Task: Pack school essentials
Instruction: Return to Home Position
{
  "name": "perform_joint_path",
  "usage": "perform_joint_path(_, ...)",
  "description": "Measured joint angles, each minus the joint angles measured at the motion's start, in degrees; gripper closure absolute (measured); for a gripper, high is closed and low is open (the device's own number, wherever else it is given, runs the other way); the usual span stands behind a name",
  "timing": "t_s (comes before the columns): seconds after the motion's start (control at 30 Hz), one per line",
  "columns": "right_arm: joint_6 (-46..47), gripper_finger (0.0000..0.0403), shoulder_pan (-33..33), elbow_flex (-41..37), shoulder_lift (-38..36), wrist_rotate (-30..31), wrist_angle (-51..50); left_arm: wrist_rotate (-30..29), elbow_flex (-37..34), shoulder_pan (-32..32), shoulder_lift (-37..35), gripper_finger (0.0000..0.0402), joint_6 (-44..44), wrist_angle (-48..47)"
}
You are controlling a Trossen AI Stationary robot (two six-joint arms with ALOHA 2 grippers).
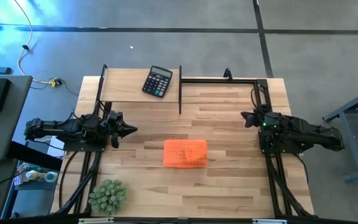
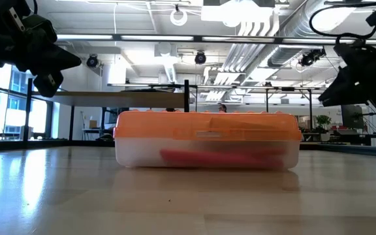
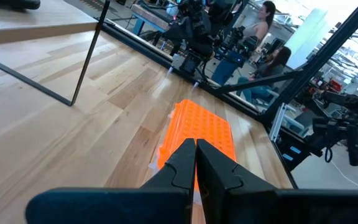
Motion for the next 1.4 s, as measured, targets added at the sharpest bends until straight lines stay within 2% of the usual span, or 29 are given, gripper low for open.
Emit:
perform_joint_path(0.07,-0.1,0.0324,0.0,0.0,0.0,2.9,0.1,0.0,0.0,0.0,0.0,0.0397,0.0,0.0)
perform_joint_path(0.23,-3.3,0.0324,0.0,0.0,0.0,15.1,0.9,0.0,0.0,0.0,0.0,0.0398,0.0,0.0)
perform_joint_path(0.37,-5.9,0.0324,0.0,0.0,0.0,19.1,0.9,0.0,0.0,0.0,0.0,0.0397,0.0,0.0)
perform_joint_path(0.53,-10.3,0.0324,0.0,0.0,0.0,15.1,0.8,0.0,0.0,0.0,0.0,0.0398,0.0,0.0)
perform_joint_path(0.83,-9.8,0.0324,0.0,0.0,0.0,3.9,0.8,0.0,0.0,0.0,0.0,0.0396,0.0,0.0)
perform_joint_path(1.0,-9.9,0.0324,0.0,0.0,0.0,-0.4,0.8,0.0,0.0,0.0,0.0,0.0396,0.0,0.0)
perform_joint_path(1.4,-9.9,0.0324,0.0,0.0,0.0,-1.2,0.8,0.0,0.0,0.0,0.0,0.0397,0.0,0.0)
